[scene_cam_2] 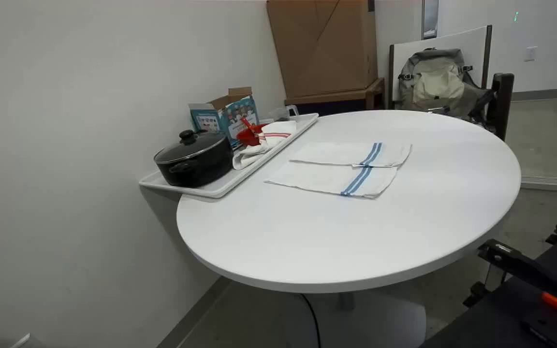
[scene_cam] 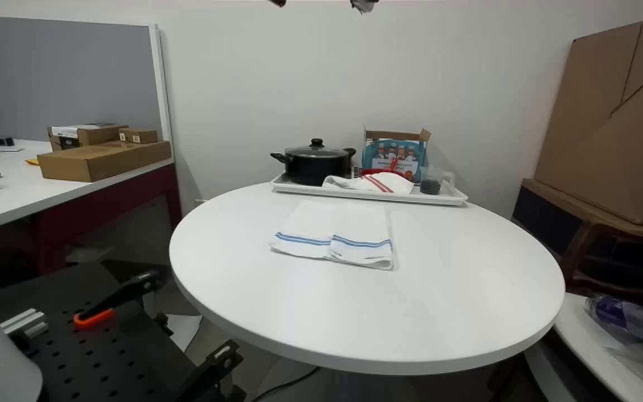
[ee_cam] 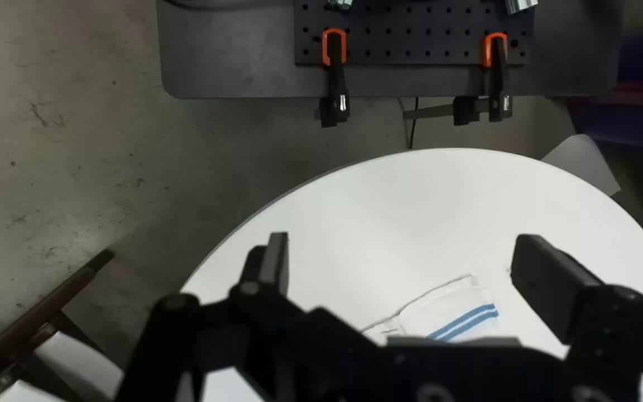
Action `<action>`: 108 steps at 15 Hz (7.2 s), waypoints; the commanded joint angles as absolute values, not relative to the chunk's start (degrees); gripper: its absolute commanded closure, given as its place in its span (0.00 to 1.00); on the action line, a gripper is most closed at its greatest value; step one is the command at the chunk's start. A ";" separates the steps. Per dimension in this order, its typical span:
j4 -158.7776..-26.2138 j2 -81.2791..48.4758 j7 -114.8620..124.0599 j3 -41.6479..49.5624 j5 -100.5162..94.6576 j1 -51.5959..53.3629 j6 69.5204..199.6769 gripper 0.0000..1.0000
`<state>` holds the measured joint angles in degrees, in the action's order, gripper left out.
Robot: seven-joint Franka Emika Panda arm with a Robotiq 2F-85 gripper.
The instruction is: Fold the cloth on the table
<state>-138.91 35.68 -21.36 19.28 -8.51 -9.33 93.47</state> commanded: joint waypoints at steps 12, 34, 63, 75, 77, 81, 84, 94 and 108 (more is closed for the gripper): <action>-145.39 22.11 -16.95 9.66 -9.24 -4.08 113.64 0.00; -153.39 -5.05 -3.14 -0.82 -34.18 2.95 162.59 0.00; -138.52 -25.77 22.22 0.81 -67.42 6.13 167.33 0.81; -143.40 -18.36 16.17 -2.98 -56.52 -3.57 176.38 0.93; -145.33 -16.91 10.74 -2.33 -47.43 -6.05 180.05 0.93; -147.30 -18.11 3.20 -13.13 -33.73 -23.77 182.87 0.93; -145.52 -21.24 -2.23 -21.26 -23.86 -37.20 180.84 0.93; -134.60 -20.70 -8.62 -50.31 -11.14 -66.97 164.27 0.93; -118.14 -23.42 -10.11 -17.85 16.69 -43.73 131.30 0.93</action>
<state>-122.60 -21.38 -10.88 -28.35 12.98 -51.12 136.54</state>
